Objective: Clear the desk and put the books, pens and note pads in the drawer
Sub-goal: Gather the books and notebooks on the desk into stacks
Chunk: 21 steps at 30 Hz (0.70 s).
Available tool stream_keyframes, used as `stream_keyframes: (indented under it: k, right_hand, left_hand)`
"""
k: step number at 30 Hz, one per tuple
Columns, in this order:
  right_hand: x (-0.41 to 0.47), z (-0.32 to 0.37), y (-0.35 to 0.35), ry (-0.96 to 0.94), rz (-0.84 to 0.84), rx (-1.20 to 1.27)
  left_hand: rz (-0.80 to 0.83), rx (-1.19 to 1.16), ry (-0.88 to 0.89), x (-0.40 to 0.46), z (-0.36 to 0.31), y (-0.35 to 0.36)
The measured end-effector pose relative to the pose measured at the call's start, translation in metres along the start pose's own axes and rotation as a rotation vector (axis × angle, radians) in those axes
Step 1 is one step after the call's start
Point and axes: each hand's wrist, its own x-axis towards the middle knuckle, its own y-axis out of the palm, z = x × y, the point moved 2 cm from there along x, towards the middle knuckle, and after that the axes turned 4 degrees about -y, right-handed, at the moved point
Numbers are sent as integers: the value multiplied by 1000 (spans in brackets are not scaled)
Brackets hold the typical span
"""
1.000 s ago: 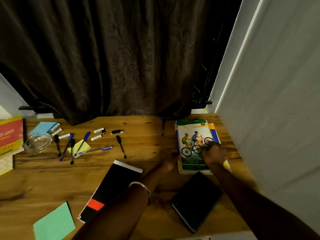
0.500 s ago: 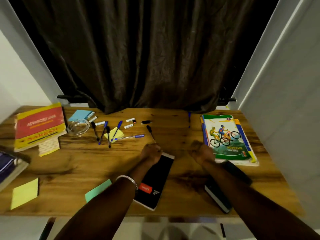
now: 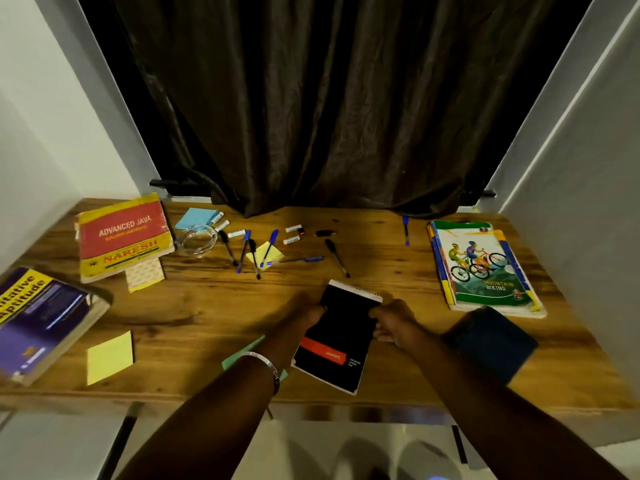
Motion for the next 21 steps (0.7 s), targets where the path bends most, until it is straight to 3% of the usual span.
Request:
stream_keyframes:
  k: [3, 7, 16, 21]
  right_hand:
    - [0, -4, 7, 29, -5, 68]
    - [4, -15, 9, 49, -36, 147]
    - [5, -3, -10, -46, -60, 440]
    - [28, -10, -48, -98, -100, 339]
  left_hand:
    - [124, -299, -71, -4, 10, 0]
    - [161, -256, -68, -5, 8, -6]
    - [324, -675, -65, -2, -22, 6]
    - [289, -814, -56, -3, -57, 28]
